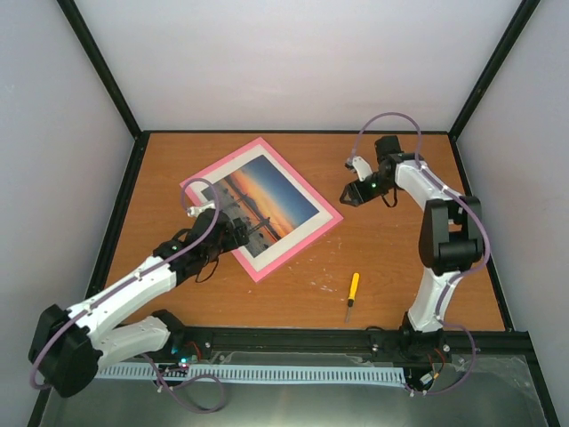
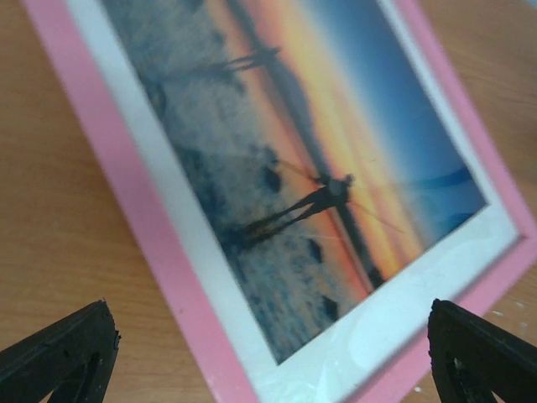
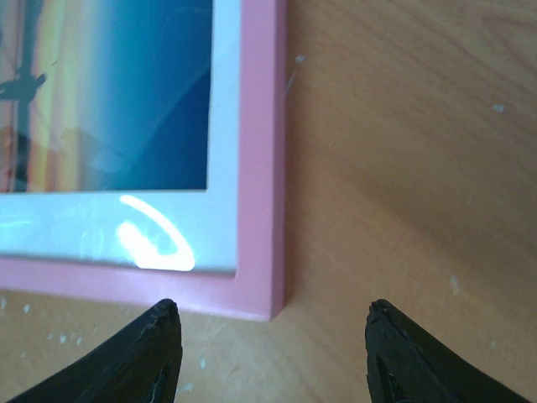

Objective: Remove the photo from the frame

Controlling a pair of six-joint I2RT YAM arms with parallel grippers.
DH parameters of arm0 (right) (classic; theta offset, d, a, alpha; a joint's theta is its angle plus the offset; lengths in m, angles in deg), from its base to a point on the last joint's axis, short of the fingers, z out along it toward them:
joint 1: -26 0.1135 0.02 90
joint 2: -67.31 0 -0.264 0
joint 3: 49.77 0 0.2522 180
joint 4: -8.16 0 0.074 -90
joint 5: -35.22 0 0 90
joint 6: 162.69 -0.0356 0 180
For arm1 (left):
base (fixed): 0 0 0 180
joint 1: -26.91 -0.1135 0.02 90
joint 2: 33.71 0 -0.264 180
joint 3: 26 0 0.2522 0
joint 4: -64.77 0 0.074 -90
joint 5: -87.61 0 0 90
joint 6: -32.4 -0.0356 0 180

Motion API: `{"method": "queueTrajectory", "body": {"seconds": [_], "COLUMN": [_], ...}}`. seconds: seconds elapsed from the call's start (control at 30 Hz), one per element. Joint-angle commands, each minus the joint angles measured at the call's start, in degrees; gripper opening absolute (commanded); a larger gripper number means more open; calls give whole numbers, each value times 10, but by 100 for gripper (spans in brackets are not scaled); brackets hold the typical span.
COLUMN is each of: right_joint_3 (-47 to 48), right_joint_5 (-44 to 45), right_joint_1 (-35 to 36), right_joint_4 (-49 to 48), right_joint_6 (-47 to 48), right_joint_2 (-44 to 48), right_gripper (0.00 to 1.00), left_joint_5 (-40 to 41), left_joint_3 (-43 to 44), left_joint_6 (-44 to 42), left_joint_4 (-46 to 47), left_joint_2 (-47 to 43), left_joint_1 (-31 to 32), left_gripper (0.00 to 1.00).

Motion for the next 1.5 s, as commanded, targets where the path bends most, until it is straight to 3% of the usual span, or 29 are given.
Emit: {"method": "queueTrajectory", "body": {"seconds": [0.0,0.1,0.37,0.47,0.63,0.87,1.03,1.23,1.47], "right_joint_3": [76,111,119,93,18,-85,-145,-142,-104], "right_joint_5": [21,23,43,44,11,-36,-32,-10,38], "right_joint_1": [16,34,60,62,62,62,77,77,79], "right_joint_4": [39,58,56,53,55,39,28,39,40], "right_joint_6": [-13,-4,-6,-1,6,0,1,16,41], "right_joint_2": [-68,-120,-166,-162,-100,-16,12,29,76], "right_gripper": [57,54,57,48,41,37,38,41,42], "left_joint_5": [-31,-83,-154,-173,-142,-116,-93,-34,-79], "left_joint_3": [16,-7,-67,-78,-64,-58,-12,-31,-64], "left_joint_6": [55,19,96,96,113,103,111,100,65], "left_joint_4": [-12,56,117,133,102,93,23,21,75], "left_joint_2": [29,32,47,68,99,126,180,109,107], "left_joint_1": [-18,-20,-21,-21,-21,-30,-48,-57,-172], "left_gripper": [100,100,100,100,100,100,100,100,100]}}
